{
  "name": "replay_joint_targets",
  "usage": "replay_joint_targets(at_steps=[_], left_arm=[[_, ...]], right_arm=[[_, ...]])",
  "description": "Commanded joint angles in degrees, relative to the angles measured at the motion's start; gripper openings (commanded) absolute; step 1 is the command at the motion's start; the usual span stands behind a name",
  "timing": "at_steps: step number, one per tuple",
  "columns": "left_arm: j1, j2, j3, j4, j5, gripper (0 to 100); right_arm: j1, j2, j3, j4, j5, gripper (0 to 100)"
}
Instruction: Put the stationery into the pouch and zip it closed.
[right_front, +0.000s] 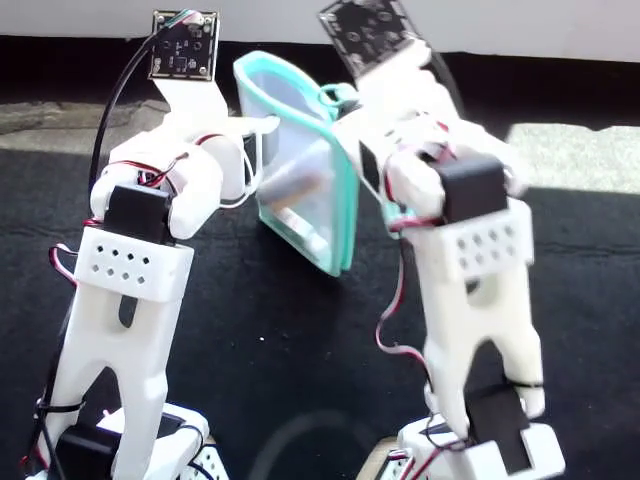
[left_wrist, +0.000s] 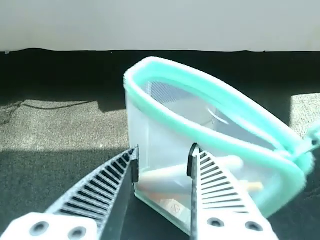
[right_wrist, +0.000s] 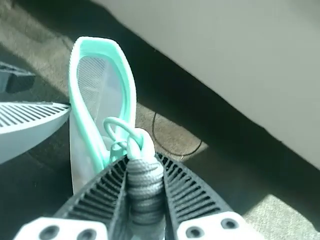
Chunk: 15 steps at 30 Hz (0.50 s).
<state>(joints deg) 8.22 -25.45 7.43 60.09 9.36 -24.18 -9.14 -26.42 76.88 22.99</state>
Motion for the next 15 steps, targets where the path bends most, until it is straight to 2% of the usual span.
replay_joint_targets(at_steps=[1, 5, 8, 12, 15], left_arm=[[0.31, -1.36, 3.21, -6.51, 0.18, 18], [-1.1, -0.66, 8.57, -13.45, 0.18, 18], [-1.1, 3.03, 7.78, -15.82, 0.35, 18], [-1.1, 8.66, 3.12, -15.47, 0.35, 18], [-1.19, 9.19, 1.01, -9.32, 0.26, 18]], right_arm=[[-1.27, 1.54, -4.26, 0.84, 0.53, 0.7], [-4.44, -0.57, -7.87, 4.44, 0.7, 0.7], [-7.52, -2.33, -10.15, 8.75, 0.7, 0.7], [-9.36, -3.12, -12.35, 11.91, 0.62, 0.7], [-9.27, -2.68, -12.18, 12.09, 0.53, 0.7]])
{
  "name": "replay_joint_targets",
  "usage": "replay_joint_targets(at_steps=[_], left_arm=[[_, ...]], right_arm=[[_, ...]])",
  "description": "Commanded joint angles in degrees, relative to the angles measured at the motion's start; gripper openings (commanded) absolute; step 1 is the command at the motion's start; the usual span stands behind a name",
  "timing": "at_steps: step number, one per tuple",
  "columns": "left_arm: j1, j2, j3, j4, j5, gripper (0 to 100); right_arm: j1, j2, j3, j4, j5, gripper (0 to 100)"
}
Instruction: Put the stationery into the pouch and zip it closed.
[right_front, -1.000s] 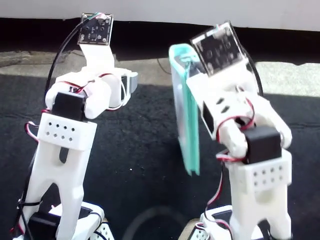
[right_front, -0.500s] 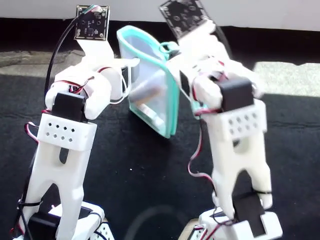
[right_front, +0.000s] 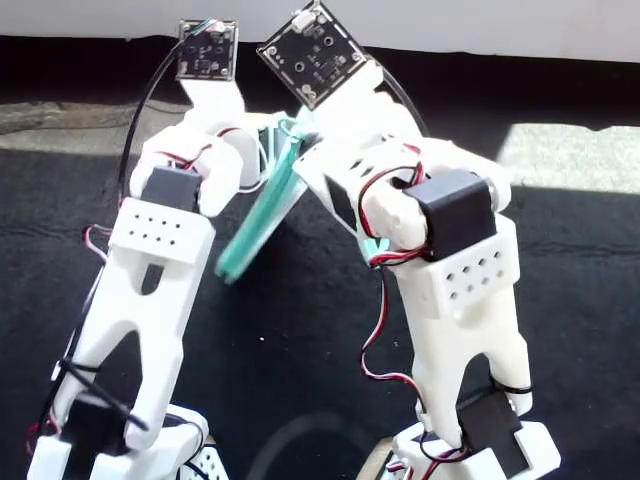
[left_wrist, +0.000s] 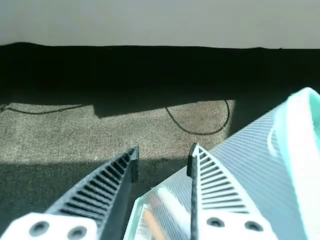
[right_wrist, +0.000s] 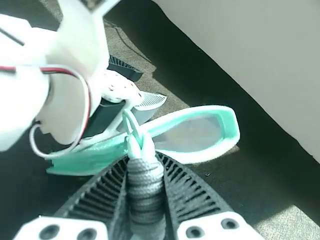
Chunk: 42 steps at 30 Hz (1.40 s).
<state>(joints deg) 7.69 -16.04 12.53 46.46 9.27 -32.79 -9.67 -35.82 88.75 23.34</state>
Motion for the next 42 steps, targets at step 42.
replay_joint_targets(at_steps=[42], left_arm=[[12.09, -49.1, 36.79, 4.48, 6.77, 29]], right_arm=[[0.57, 11.47, -2.95, -7.52, 0.09, 0.7]])
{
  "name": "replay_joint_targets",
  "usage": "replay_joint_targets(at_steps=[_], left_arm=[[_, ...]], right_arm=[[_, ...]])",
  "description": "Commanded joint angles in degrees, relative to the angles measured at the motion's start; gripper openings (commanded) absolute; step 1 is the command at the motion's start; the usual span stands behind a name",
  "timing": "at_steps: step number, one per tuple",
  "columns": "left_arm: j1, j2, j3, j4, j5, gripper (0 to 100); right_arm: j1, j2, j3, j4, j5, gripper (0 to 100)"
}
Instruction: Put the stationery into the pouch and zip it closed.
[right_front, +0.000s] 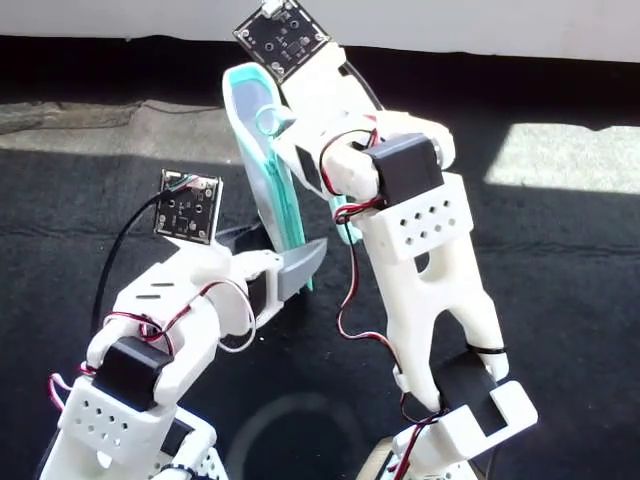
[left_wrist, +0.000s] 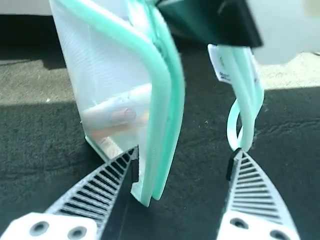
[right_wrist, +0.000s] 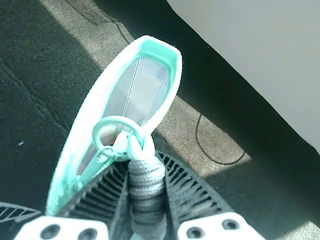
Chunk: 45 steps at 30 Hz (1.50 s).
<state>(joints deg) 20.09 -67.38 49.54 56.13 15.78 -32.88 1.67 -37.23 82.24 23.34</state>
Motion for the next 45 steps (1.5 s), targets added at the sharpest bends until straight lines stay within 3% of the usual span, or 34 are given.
replay_joint_targets(at_steps=[1, 7, 17, 23, 28, 32, 45], left_arm=[[-1.36, 4.09, 0.31, -7.3, 0.26, 29], [-5.76, 16.84, 1.19, -18.2, 0.09, 29], [-13.93, 9.01, -2.33, -11.69, 0.09, 29], [-13.58, 3.03, -2.15, -11.6, -4.04, 19], [-12.7, 3.21, -2.15, -13.98, -4.22, 27], [-10.86, 3.38, -1.98, -16.7, -4.31, 27], [-9.8, 22.73, -13.32, -17.93, -4.31, 23]], right_arm=[[0.66, 0.04, -1.54, -0.92, 0.09, 0.7], [0.84, -0.4, -1.98, -0.48, 0.09, 0.7], [0.92, -0.48, -1.98, -0.84, 0.09, 0.7], [0.57, -0.4, -8.22, -0.48, 0.09, 0.7], [0.57, -0.22, -10.59, 1.27, 0.09, 0.7], [-0.66, -0.22, -10.68, 4.79, 0.09, 0.7], [-0.4, -0.4, -10.68, 5.23, 0.09, 0.7]])
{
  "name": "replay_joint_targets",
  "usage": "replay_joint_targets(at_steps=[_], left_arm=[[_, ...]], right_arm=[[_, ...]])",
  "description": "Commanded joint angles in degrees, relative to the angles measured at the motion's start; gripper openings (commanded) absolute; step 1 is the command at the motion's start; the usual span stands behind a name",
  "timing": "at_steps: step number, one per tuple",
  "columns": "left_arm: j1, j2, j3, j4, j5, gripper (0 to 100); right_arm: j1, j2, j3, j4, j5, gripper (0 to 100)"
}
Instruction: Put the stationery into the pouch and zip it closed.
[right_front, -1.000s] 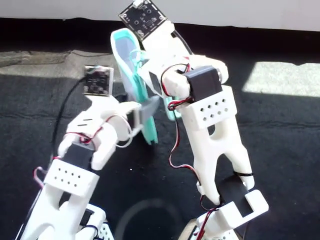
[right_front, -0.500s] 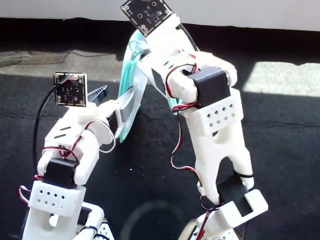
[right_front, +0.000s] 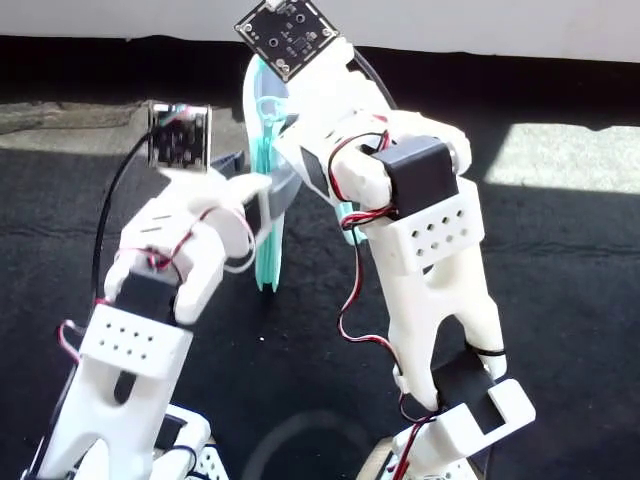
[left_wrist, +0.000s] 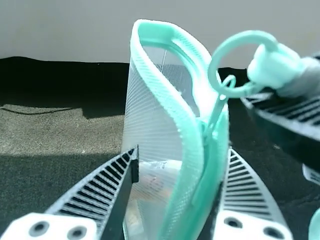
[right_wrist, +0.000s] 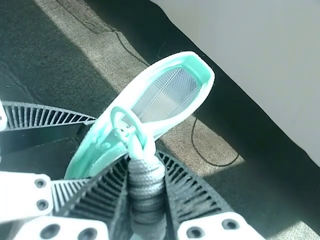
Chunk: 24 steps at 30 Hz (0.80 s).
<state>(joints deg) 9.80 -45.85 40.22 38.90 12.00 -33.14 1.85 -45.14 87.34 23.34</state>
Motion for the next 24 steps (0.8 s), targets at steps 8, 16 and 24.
replay_joint_targets(at_steps=[8, 16, 24], left_arm=[[0.92, -3.38, -4.0, 10.55, -4.75, 1], [0.57, -12.09, -4.35, 18.46, -12.22, 1], [0.57, -17.36, -4.0, 21.54, -14.68, 1]], right_arm=[[2.77, -0.22, -2.68, -6.11, 0.0, 0.7], [4.09, -0.13, -2.51, -7.34, 0.09, 0.7], [10.33, 0.48, -1.36, -8.04, 0.35, 0.7]])
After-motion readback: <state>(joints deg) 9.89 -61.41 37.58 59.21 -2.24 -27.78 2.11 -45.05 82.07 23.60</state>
